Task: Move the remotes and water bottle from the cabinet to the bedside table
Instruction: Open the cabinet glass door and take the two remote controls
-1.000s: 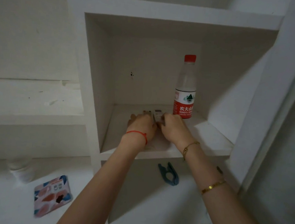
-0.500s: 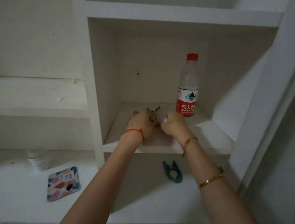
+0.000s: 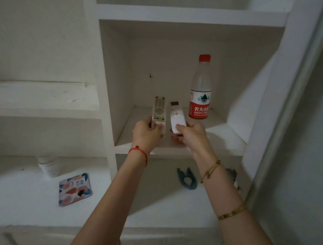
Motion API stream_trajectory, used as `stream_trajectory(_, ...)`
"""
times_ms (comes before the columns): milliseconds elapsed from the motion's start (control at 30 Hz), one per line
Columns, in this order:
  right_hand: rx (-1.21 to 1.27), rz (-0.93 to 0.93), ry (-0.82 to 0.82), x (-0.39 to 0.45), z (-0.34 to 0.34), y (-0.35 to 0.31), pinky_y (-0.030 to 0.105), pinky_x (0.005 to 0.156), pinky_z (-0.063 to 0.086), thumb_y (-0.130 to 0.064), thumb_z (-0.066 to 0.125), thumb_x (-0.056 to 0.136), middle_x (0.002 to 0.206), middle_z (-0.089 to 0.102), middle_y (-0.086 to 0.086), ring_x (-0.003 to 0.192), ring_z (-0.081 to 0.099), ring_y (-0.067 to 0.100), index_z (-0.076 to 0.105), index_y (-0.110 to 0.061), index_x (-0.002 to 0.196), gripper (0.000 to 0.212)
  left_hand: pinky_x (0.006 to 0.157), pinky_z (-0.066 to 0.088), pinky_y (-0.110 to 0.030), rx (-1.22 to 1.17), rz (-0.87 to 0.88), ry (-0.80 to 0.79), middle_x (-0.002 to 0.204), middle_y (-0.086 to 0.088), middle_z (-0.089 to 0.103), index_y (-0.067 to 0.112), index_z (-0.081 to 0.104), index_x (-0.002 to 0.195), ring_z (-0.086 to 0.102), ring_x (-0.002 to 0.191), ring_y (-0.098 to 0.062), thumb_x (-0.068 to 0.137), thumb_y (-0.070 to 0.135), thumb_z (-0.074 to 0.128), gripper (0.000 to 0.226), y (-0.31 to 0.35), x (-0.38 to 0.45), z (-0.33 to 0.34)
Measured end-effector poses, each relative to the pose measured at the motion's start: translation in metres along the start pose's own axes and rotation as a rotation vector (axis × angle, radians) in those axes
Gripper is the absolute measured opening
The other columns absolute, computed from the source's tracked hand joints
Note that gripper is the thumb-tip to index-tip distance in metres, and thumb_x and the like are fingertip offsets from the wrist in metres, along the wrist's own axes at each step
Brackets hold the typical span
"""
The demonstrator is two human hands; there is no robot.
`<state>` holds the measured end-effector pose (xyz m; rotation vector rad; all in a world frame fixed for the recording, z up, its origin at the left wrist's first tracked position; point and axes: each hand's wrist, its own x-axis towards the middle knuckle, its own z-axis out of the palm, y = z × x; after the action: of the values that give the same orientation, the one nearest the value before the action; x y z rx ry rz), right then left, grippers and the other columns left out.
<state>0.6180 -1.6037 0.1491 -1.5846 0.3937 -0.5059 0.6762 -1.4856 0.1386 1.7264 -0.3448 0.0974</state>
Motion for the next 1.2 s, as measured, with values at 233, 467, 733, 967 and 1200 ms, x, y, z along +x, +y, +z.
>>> stream_trajectory(233,0.372,0.078,-0.103,-0.060,-0.006,0.004,0.030,0.073,0.062,-0.001,0.061,0.092,0.110,0.069,0.017,0.065,0.074,0.015,0.047,0.001,0.128,0.039,0.078,0.059,-0.026,-0.217,0.006,-0.058,0.112,-0.015,0.070,-0.001,0.059,0.126,0.070,0.098,-0.024,0.093,0.003,0.057,0.034,0.000,-0.064,-0.022)
stream_trajectory(467,0.442,0.118,-0.150,-0.120,-0.019,0.023,0.029,0.069,0.061,0.002,0.059,0.092,0.113,0.068,0.018,0.067,0.073,0.017,0.049,0.000,0.126,0.036,0.090,0.057,-0.034,-0.245,0.000,-0.074,0.114,-0.012,0.071,0.004,0.063,0.124,0.069,0.106,-0.023,0.092,0.005,0.059,0.032,0.000,-0.135,-0.048)
stream_trajectory(733,0.351,0.151,-0.203,-0.181,-0.035,0.060,0.028,0.070,0.060,0.001,0.058,0.093,0.109,0.071,0.016,0.078,0.071,0.022,0.057,-0.008,0.121,0.029,0.089,0.058,-0.031,-0.273,-0.088,-0.117,0.114,-0.009,0.072,0.004,0.063,0.124,0.070,0.105,-0.022,0.092,0.006,0.060,0.033,-0.027,-0.203,-0.067)
stream_trajectory(967,0.261,0.200,-0.196,-0.220,-0.032,0.082,0.029,0.072,0.059,-0.005,0.061,0.092,0.101,0.075,0.009,0.077,0.074,0.024,0.060,-0.009,0.122,0.030,0.085,0.058,-0.028,-0.295,-0.202,-0.108,0.112,-0.005,0.073,0.010,0.064,0.124,0.071,0.102,-0.019,0.090,0.009,0.064,0.035,-0.053,-0.244,-0.081)
stream_trajectory(1200,0.252,0.251,-0.287,-0.241,-0.016,0.091,0.028,0.070,0.060,-0.004,0.061,0.092,0.101,0.075,0.010,0.079,0.074,0.024,0.060,-0.011,0.118,0.027,0.089,0.057,-0.034,-0.322,-0.267,-0.062,0.115,-0.006,0.072,0.010,0.060,0.129,0.069,0.106,-0.020,0.089,0.009,0.064,0.040,-0.069,-0.272,-0.107)
